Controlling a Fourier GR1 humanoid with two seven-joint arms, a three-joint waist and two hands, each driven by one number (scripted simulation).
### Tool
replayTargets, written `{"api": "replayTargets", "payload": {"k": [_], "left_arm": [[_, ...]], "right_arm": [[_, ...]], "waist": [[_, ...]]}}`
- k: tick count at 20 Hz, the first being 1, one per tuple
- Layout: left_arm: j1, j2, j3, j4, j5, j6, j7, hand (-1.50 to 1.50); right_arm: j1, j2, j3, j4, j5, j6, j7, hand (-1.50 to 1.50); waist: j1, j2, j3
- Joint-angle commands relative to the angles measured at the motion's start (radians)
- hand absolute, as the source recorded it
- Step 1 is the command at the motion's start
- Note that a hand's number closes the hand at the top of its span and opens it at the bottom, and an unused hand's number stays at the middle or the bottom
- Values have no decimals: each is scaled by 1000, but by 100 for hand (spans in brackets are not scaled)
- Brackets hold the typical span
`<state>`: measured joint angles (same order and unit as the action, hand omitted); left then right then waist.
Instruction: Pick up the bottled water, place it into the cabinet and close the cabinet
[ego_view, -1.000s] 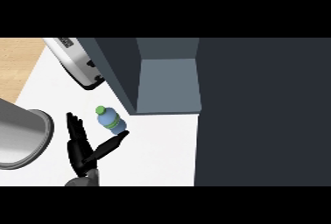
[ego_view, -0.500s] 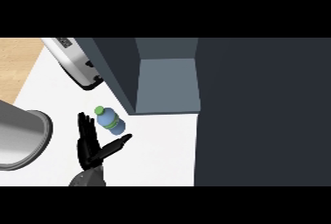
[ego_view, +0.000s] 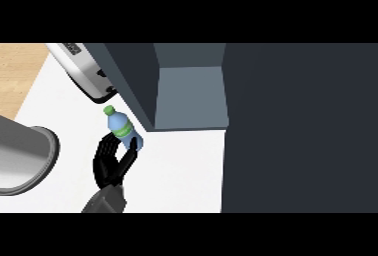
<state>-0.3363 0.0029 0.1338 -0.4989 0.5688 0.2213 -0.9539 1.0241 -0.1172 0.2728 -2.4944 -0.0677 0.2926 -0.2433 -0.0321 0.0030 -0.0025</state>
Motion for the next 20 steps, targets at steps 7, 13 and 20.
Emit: {"api": "replayTargets", "payload": {"k": [7, 13, 20], "left_arm": [[-38, -2, -30, 162, 13, -225, -95, 150], [34, 59, -158, 140, -119, -420, -68, 150], [31, 22, -199, 20, -150, -406, -19, 150]], "right_arm": [[-27, 3, -22, -96, -41, -32, 90, -150], [6, -9, -20, -96, -37, -13, 60, -150], [-21, -4, -56, -44, -73, 7, 25, -150]], "waist": [[10, 3, 0], [15, -2, 1], [25, -6, 3]]}}
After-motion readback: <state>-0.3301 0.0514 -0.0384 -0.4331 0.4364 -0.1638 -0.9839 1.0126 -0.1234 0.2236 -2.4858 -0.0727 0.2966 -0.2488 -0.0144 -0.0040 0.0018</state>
